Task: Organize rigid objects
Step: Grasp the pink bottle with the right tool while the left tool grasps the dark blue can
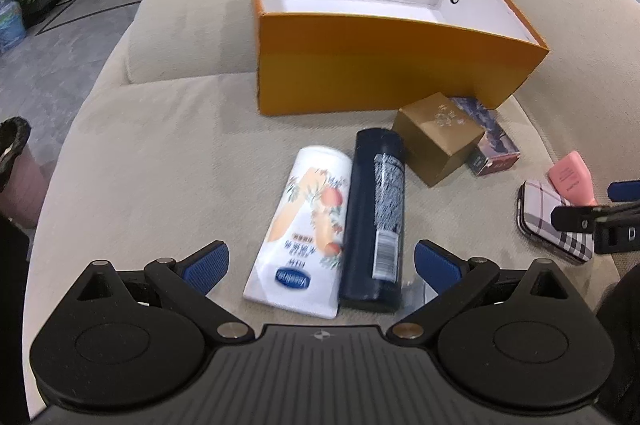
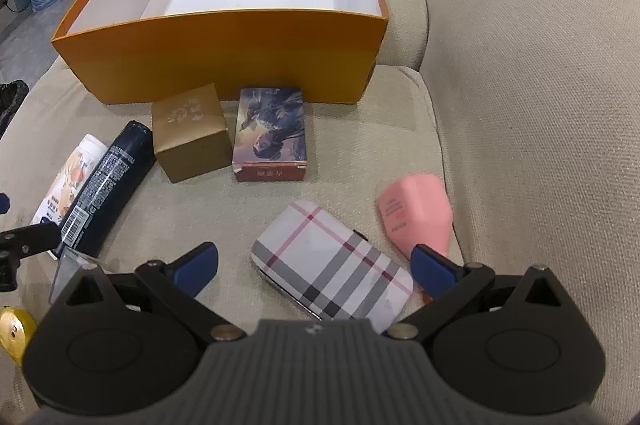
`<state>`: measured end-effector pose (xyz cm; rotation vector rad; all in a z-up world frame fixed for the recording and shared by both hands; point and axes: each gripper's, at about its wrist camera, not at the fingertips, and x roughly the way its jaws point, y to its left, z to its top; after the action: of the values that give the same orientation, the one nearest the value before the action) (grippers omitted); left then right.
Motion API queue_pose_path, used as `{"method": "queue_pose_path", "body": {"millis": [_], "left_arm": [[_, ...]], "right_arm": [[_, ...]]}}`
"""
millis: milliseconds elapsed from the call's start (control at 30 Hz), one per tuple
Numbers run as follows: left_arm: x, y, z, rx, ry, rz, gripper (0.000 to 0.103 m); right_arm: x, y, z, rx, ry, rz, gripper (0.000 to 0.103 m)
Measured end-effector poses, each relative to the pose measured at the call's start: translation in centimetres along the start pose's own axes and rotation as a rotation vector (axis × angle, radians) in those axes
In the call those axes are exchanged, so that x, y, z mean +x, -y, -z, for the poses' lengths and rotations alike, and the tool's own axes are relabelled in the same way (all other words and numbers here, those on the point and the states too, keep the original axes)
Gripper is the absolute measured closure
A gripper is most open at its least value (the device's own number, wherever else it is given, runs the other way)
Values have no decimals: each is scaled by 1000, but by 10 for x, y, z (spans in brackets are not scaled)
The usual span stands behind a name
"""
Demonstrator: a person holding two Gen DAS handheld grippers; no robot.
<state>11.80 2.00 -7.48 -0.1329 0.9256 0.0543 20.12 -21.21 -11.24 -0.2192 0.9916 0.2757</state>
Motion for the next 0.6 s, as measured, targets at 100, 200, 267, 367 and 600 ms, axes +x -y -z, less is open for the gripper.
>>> {"method": "queue_pose_path", "body": {"millis": [100, 200, 267, 367, 600], "left_arm": [[8, 2, -8, 12, 2, 6, 0], [15, 1, -14, 15, 1, 6, 0], [18, 0, -17, 13, 0, 6, 0], [20, 3, -21, 21, 0, 10, 0], [15, 21, -23, 38, 18, 102, 0]], "right_arm": [[2, 1, 0, -5, -1, -5, 3], [3, 4, -2, -15, 4, 1, 3], [4, 10, -5, -20, 11, 14, 3], [7, 24, -9, -5, 15, 28, 3], [18, 49, -22, -2, 21, 32, 10]]}}
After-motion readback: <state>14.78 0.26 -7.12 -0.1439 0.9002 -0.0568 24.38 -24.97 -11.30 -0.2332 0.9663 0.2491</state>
